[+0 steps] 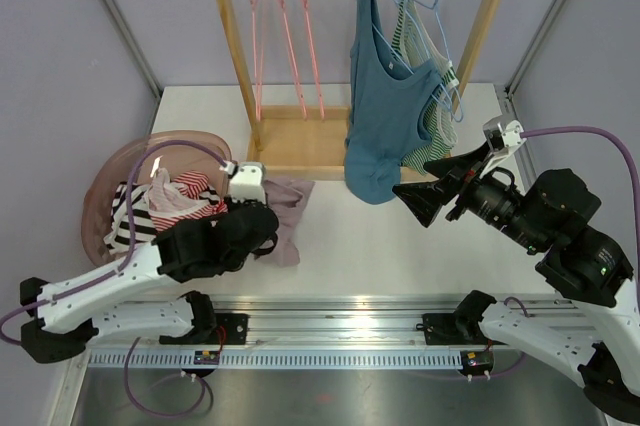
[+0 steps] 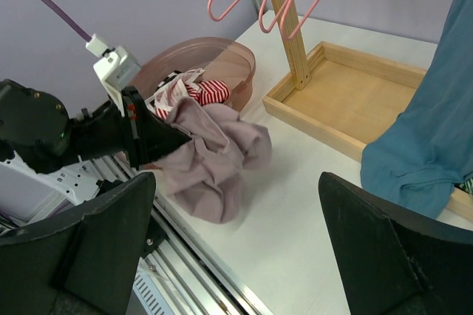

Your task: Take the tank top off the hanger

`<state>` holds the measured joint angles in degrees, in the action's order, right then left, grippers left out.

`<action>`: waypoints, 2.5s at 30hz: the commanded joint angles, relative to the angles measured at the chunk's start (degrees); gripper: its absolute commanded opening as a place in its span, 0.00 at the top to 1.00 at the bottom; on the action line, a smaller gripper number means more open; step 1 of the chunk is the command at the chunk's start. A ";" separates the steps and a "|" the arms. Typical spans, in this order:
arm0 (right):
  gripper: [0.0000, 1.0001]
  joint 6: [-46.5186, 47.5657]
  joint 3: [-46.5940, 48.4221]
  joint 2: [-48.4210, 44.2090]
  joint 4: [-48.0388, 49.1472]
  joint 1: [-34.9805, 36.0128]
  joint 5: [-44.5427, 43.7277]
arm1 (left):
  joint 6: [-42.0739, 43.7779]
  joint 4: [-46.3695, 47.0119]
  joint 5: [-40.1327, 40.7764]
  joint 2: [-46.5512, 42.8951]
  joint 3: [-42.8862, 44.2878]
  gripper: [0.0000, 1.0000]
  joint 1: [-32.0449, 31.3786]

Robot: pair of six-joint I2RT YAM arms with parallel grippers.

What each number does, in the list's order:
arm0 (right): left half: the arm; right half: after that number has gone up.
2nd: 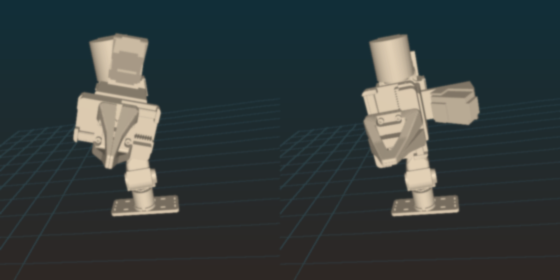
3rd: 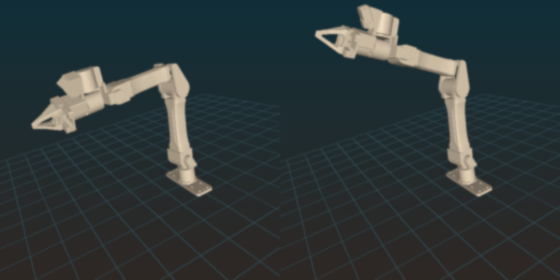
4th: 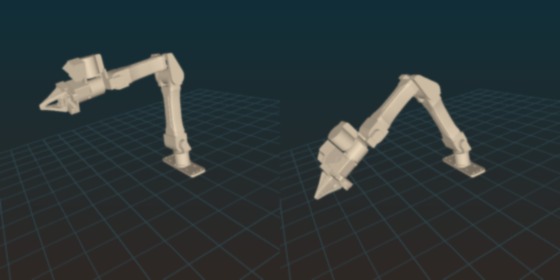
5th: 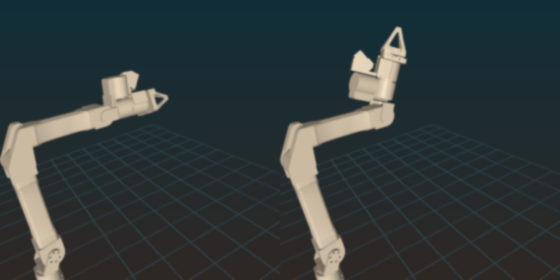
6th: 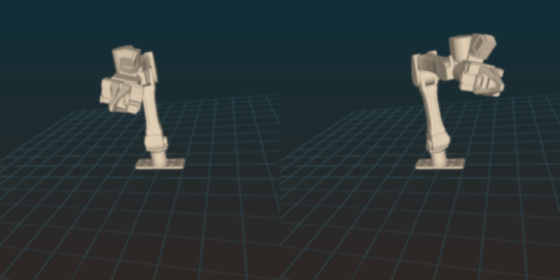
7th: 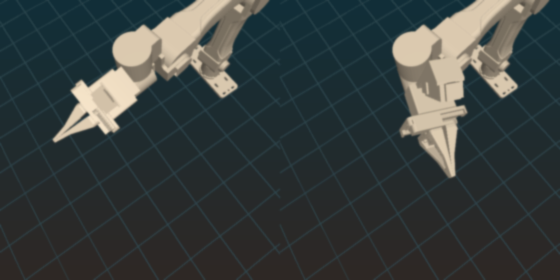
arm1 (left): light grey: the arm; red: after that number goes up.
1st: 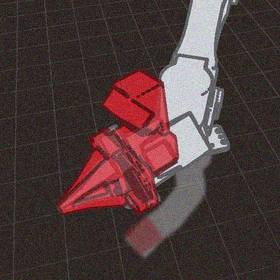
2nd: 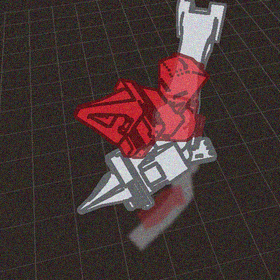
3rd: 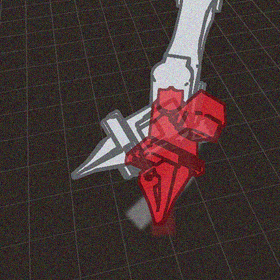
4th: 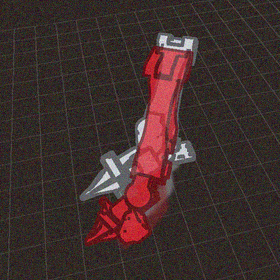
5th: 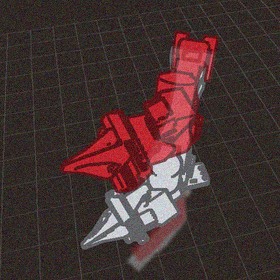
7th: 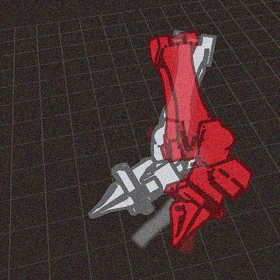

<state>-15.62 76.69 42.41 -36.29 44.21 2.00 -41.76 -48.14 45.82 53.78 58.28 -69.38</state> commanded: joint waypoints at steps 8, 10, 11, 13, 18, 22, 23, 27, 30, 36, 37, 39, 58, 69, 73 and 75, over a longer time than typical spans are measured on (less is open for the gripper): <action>0.01 0.94 0.48 0.83 2.63 0.27 -0.33 | 5.45 -11.98 3.75 -11.76 4.64 1.00 22.51; 0.00 0.94 0.48 1.09 2.72 0.27 -0.24 | 7.56 -11.54 3.31 -12.12 8.31 1.00 24.29; 0.00 1.11 0.48 1.44 2.81 0.27 -0.24 | 9.92 -10.67 2.96 -11.86 9.64 1.00 25.25; 0.01 1.20 0.40 1.62 2.98 0.35 -0.33 | 11.60 -10.05 2.08 -10.46 13.94 1.00 25.44; 0.00 1.47 0.13 1.62 3.16 0.27 -0.42 | 15.21 -9.69 6.02 -7.12 19.76 1.00 26.14; 0.01 1.64 -0.22 1.10 2.98 0.27 -0.07 | 17.67 -9.17 7.44 -5.09 20.65 1.00 31.48; 0.01 1.64 -0.22 1.01 2.98 0.27 -0.07 | 17.85 -8.73 5.18 -4.83 19.77 1.00 32.90; 0.01 1.82 -0.57 0.30 2.90 0.27 -0.07 | 18.99 -6.44 0.06 -5.17 15.13 1.00 40.01; 0.01 1.91 -0.66 0.13 2.63 0.27 0.02 | 21.10 -4.42 -3.09 -4.48 10.30 1.00 49.40; 0.01 2.26 -1.36 0.39 3.24 0.27 0.81 | 19.52 0.93 -5.74 -1.84 4.48 1.00 65.06; 0.01 2.17 -1.45 0.74 3.42 0.27 1.07 | 19.70 2.94 -6.35 0.25 3.17 1.00 69.34; 0.01 2.34 -1.45 1.09 3.42 0.27 1.51 | 18.47 3.05 -10.65 3.16 3.24 1.00 74.20; 0.01 -1.00 5.75 9.00 -5.54 0.27 -23.33 | 19.51 4.02 -35.96 9.60 6.49 0.01 83.45; 0.01 5.15 15.23 18.74 -7.29 0.27 -38.21 | 23.31 1.11 -36.95 5.29 13.97 0.01 66.40; 0.01 6.74 20.42 23.67 -8.79 0.09 -38.47 | 23.47 3.57 -44.38 2.39 11.86 0.01 66.31; 0.00 7.70 23.49 26.30 -8.88 -2.26 -39.19 | 23.48 6.29 -55.98 -1.56 9.32 0.01 65.79</action>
<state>-10.50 95.50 66.06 -44.40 44.01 -33.52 -19.00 -45.87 2.61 56.75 69.54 -3.03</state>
